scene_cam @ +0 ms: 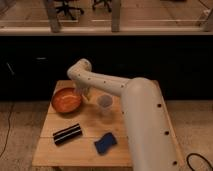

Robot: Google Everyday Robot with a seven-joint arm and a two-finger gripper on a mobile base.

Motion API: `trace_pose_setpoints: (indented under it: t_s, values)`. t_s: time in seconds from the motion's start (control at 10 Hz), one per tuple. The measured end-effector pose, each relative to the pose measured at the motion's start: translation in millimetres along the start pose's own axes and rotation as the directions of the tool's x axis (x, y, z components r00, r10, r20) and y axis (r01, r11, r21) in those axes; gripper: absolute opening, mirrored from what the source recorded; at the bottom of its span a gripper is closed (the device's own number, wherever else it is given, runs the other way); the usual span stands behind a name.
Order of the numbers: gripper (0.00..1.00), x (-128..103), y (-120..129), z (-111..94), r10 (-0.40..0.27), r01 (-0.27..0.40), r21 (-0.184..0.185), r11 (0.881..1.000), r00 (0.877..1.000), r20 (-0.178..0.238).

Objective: Drag the ceramic bowl in a circle

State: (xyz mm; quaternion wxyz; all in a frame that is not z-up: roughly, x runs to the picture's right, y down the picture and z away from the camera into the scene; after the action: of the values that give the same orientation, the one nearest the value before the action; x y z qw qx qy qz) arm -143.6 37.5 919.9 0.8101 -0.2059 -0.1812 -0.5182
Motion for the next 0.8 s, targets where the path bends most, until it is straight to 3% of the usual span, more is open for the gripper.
trace_pose_setpoints:
  t_s: [0.3, 0.4, 0.8]
  values:
    - [0.66, -10, -24, 4, -0.001, 0.001, 0.006, 1.000, 1.000, 0.002]
    - [0.63, -7, -22, 3, 0.004, -0.004, 0.004, 1.000, 1.000, -0.003]
    - [0.27, 10, 15, -5, 0.037, -0.037, 0.011, 0.999, 0.999, -0.004]
